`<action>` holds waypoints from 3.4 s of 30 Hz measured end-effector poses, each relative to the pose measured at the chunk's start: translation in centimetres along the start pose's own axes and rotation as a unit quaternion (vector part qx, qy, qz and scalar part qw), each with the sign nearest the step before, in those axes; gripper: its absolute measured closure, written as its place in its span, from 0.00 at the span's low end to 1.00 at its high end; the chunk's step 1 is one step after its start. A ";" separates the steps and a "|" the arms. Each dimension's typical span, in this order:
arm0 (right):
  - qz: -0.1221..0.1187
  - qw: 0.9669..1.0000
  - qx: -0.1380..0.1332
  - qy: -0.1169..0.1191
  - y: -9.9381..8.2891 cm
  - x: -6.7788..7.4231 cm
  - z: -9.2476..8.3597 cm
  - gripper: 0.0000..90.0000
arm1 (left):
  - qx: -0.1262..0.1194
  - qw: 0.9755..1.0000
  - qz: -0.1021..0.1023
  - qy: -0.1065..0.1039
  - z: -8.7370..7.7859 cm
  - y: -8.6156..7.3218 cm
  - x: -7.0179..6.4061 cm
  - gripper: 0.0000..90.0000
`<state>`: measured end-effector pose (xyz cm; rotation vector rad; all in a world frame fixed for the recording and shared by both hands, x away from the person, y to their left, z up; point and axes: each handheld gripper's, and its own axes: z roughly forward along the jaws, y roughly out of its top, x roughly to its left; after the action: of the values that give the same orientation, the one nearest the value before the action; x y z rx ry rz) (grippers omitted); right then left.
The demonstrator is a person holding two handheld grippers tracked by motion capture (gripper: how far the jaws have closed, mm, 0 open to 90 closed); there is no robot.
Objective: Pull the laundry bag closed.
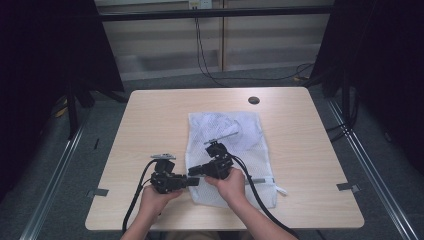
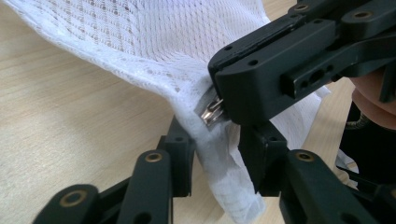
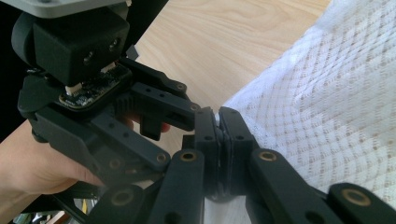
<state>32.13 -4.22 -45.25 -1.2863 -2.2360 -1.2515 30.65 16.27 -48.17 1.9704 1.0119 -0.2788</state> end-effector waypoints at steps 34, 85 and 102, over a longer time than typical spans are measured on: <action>0.001 1.000 -0.004 0.001 -0.5 -0.9 -1.5 0.97 | -0.011 1.000 -0.028 -0.008 -0.5 -0.1 0.4 0.97; 0.006 1.000 0.004 0.013 -1.9 -2.7 -2.9 0.97 | -0.007 0.999 -0.034 -0.011 -0.5 -0.1 0.3 0.97; 0.011 1.000 0.008 0.001 -2.4 -3.6 -3.9 0.97 | -0.010 0.999 -0.042 -0.011 -0.5 -0.2 0.3 0.97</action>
<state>31.56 -9.94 -46.40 -1.3010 -2.2201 -1.2237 30.63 16.88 -48.17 1.9059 1.0800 -0.3338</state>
